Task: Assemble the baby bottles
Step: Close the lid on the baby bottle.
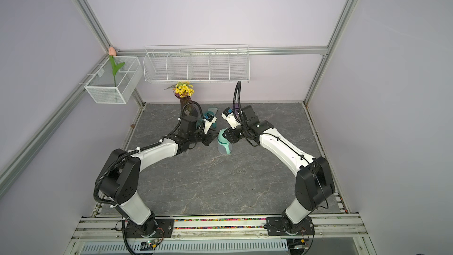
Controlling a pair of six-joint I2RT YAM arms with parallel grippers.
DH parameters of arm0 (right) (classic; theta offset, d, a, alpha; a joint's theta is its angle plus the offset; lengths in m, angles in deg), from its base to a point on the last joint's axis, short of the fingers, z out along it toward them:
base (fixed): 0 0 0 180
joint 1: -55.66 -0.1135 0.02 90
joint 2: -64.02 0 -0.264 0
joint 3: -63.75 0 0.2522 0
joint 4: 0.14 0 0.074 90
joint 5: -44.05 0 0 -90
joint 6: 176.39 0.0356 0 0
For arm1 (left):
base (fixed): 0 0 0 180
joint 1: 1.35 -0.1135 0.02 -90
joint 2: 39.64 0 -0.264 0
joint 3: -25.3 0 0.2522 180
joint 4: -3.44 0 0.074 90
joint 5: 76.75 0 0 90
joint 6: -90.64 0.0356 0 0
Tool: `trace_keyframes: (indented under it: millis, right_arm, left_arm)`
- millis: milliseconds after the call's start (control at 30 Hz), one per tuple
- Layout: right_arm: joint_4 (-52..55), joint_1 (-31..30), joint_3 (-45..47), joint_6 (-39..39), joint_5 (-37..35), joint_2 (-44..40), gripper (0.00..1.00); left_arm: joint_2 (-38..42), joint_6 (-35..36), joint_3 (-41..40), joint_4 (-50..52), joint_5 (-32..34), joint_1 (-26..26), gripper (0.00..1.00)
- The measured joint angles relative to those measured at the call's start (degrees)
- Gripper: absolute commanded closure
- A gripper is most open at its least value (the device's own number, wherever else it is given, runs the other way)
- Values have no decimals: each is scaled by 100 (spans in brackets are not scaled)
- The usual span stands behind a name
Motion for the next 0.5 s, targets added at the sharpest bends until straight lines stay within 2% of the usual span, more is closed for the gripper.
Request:
trace_keyframes:
  millis: [500]
  right_arm:
    - [140,-146,-201,-162,-219,109,46]
  left_arm:
    - [-345,-61,282,48,225,0,73]
